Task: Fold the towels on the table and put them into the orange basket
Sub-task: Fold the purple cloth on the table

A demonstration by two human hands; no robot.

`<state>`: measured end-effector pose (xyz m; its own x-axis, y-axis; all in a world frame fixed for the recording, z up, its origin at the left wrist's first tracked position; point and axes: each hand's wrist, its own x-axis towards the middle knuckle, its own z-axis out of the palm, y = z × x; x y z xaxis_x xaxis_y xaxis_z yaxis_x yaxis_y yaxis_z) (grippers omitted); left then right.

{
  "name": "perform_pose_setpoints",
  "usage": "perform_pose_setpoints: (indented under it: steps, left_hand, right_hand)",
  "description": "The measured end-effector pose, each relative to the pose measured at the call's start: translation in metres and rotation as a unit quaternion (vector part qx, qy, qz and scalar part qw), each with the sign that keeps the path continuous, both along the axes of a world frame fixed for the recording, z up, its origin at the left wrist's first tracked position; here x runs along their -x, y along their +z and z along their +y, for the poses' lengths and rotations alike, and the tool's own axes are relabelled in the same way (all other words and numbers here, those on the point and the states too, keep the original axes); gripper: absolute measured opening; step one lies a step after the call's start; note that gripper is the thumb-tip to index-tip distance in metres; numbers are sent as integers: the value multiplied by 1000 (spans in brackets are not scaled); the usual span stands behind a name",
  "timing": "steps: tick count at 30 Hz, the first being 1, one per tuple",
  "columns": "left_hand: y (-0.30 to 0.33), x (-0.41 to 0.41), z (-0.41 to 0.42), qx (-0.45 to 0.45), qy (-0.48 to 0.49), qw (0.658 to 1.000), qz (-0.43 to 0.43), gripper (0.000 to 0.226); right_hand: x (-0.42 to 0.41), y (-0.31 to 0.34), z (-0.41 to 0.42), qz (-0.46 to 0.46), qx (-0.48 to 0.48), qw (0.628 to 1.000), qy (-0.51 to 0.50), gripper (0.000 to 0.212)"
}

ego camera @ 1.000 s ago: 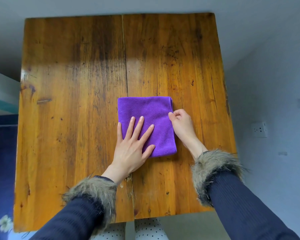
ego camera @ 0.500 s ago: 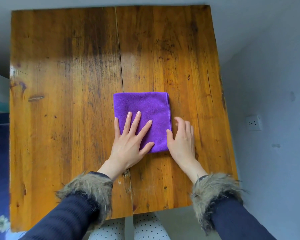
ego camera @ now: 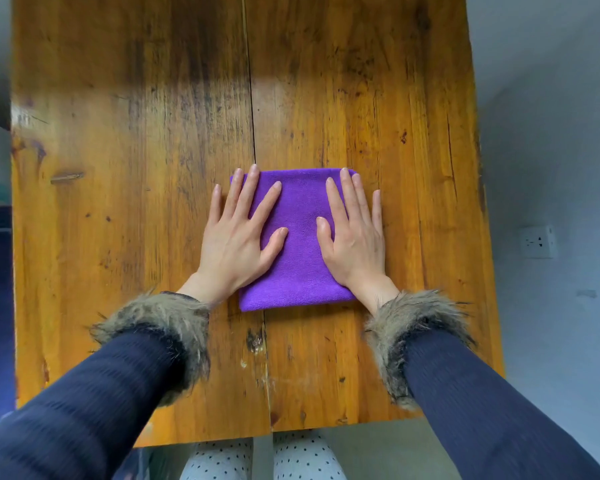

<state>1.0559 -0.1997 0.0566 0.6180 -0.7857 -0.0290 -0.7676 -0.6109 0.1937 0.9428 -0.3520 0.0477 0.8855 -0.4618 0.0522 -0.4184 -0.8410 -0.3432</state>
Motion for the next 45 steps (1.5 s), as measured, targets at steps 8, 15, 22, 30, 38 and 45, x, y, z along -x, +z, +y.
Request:
perform_pose_setpoints:
  steps: [8, 15, 22, 30, 38, 45]
  left_hand:
    - [4, 0, -2, -54, -7, 998, -10, 64]
    - [13, 47, 27, -8, -33, 999, 38, 59]
    - [9, 55, 30, -13, -23, 996, 83, 56]
    - [35, 31, 32, 225, 346, 875, 253, 30]
    - [33, 8, 27, 167, 394, 777, 462, 31]
    - [37, 7, 17, 138, 382, 765, 500, 51]
  right_hand:
    - [-1, 5, 0, 49, -13, 999, 0, 58]
    - [43, 16, 21, 33, 21, 997, 72, 54]
    - [52, 12, 24, 82, 7, 994, 74, 55]
    - [40, 43, 11, -24, -228, 951, -205, 35]
    - [-4, 57, -20, 157, -395, 855, -296, 16]
    - [-10, 67, -26, 159, -494, 805, -289, 12]
